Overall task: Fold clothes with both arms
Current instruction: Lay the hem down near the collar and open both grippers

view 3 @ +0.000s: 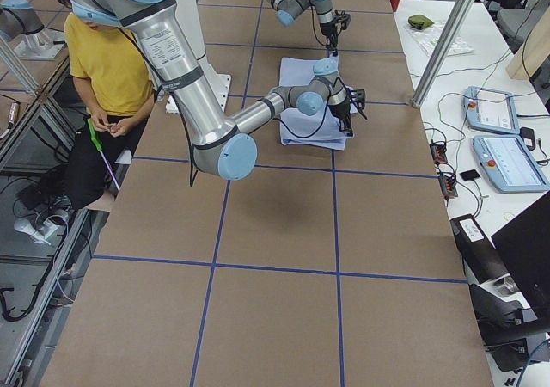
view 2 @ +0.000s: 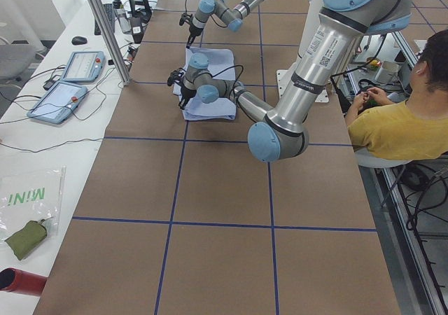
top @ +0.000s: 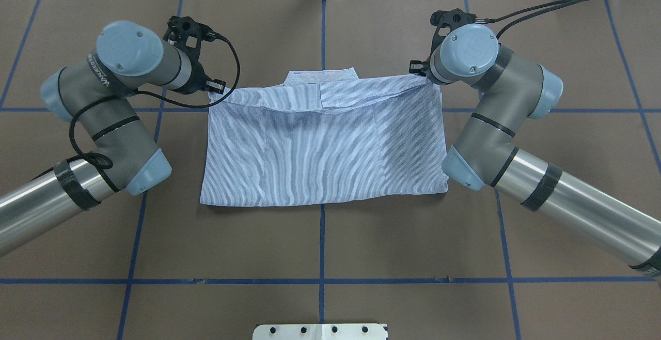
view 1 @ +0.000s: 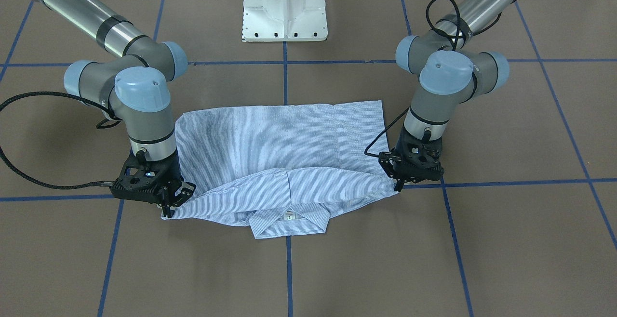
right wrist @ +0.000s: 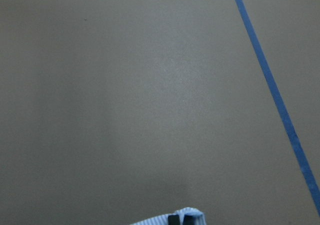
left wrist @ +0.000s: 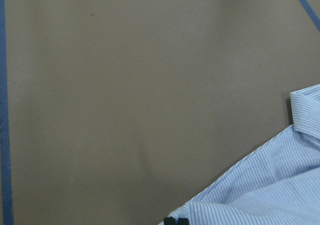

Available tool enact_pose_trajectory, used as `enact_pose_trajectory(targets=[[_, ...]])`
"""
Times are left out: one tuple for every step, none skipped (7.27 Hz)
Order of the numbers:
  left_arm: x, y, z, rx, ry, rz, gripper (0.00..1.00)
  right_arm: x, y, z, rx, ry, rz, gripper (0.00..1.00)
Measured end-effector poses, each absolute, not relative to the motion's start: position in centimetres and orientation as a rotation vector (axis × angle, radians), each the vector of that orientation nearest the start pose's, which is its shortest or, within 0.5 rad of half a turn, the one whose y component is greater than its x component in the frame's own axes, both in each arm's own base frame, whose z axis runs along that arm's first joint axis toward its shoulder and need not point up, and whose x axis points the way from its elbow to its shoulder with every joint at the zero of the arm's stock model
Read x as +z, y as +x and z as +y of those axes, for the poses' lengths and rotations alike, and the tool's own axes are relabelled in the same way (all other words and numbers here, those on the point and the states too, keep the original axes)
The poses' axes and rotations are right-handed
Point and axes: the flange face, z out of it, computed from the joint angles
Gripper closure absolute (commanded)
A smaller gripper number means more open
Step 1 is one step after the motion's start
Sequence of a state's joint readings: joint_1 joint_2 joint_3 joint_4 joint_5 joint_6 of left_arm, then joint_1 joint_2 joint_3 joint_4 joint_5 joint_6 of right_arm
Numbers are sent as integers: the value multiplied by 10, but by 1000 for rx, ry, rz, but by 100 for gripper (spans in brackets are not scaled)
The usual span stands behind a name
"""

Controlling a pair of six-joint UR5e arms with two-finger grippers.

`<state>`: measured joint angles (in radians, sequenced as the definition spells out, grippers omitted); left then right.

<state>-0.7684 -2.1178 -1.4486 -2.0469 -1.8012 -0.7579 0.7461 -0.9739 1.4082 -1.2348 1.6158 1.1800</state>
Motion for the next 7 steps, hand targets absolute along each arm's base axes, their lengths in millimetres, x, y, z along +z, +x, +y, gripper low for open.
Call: enact_pose_trajectory(targets=[[356, 441, -582, 167, 488, 771, 100, 353, -459, -599, 314, 371, -667, 100], [364, 442, -585, 184, 491, 763, 77, 353, -463, -602, 310, 366, -663, 53], [366, 444, -586, 191, 494, 762, 1, 351, -465, -603, 310, 365, -663, 1], [364, 444, -587, 196, 501, 770, 0, 346, -466, -604, 312, 367, -670, 0], [359, 443, -586, 207, 502, 794, 0, 340, -465, -604, 312, 367, -683, 0], [351, 439, -584, 224, 495, 835, 0, 331, -459, -604, 304, 356, -711, 0], [339, 429, -579, 236, 497, 875, 0, 322, -443, -602, 295, 336, -753, 0]])
